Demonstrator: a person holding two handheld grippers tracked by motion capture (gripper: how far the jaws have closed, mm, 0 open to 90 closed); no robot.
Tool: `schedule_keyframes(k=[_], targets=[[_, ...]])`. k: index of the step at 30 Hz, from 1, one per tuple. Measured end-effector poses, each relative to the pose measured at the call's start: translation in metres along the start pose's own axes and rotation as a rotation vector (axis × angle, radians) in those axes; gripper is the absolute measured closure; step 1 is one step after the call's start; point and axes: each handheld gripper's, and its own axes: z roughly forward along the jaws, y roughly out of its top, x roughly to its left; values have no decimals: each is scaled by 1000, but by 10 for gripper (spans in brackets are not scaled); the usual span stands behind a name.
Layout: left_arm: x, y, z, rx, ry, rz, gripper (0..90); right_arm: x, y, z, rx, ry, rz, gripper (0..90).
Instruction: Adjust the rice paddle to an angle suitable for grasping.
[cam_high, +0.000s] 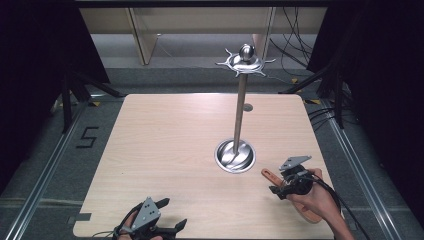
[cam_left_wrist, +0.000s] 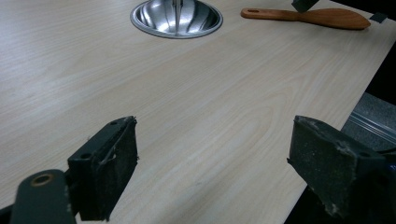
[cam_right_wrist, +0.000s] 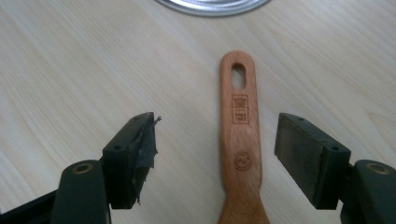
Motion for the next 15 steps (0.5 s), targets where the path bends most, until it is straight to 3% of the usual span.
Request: schedule_keyframes(k=[3, 7, 8, 14, 15], targets=[[0, 0, 0, -1, 1, -5, 148, -4, 2, 3, 6, -6, -24, 313], [0, 0, 0, 3, -5, -2, 148, -8, 9, 6, 55, 8, -5, 378], [0, 0, 0, -7, -4, -7, 148, -12, 12, 9, 76, 18, -35, 405], [-1, 0, -1, 3, 6, -8, 148, -14, 16, 17, 129, 24, -26, 475], [0, 0, 0, -1, -1, -8, 148, -17, 17, 19, 136, 14, -48, 481]])
